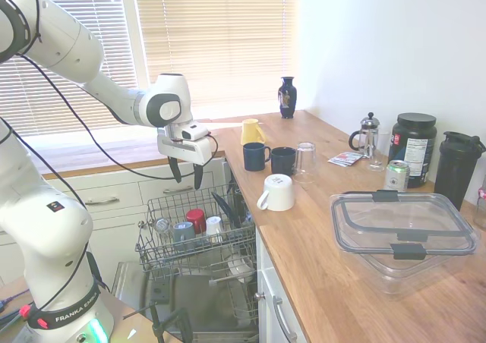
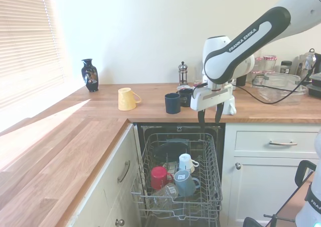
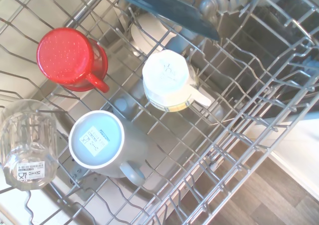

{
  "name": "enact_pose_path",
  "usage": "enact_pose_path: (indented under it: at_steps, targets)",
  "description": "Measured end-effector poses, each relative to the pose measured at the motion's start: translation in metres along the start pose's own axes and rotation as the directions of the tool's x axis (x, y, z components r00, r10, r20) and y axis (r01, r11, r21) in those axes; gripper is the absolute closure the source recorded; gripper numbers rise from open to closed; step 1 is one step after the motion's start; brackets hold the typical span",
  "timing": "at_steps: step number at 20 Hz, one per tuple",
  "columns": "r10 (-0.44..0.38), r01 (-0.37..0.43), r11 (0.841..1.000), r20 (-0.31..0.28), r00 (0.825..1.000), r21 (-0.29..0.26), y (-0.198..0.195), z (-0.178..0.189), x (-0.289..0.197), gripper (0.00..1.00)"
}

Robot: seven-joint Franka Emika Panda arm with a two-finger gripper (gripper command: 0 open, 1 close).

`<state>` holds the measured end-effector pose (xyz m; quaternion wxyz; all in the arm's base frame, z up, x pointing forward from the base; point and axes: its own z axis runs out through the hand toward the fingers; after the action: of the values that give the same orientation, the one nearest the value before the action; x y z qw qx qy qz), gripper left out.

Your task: Unload a mug from dishwasher

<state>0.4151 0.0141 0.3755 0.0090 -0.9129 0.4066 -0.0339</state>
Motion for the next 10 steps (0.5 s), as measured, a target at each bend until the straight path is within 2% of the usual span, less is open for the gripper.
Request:
enact_pose_path:
  at_steps: [5,10]
  targets:
    - [-0.038,0.038,0.999,0.001,0.999,-0.001,-0.015,-0.003,-0.005,0.0]
    - [-0.16,0.161,0.984,0.023,0.987,-0.07,-0.052,0.015,-0.024,0.0]
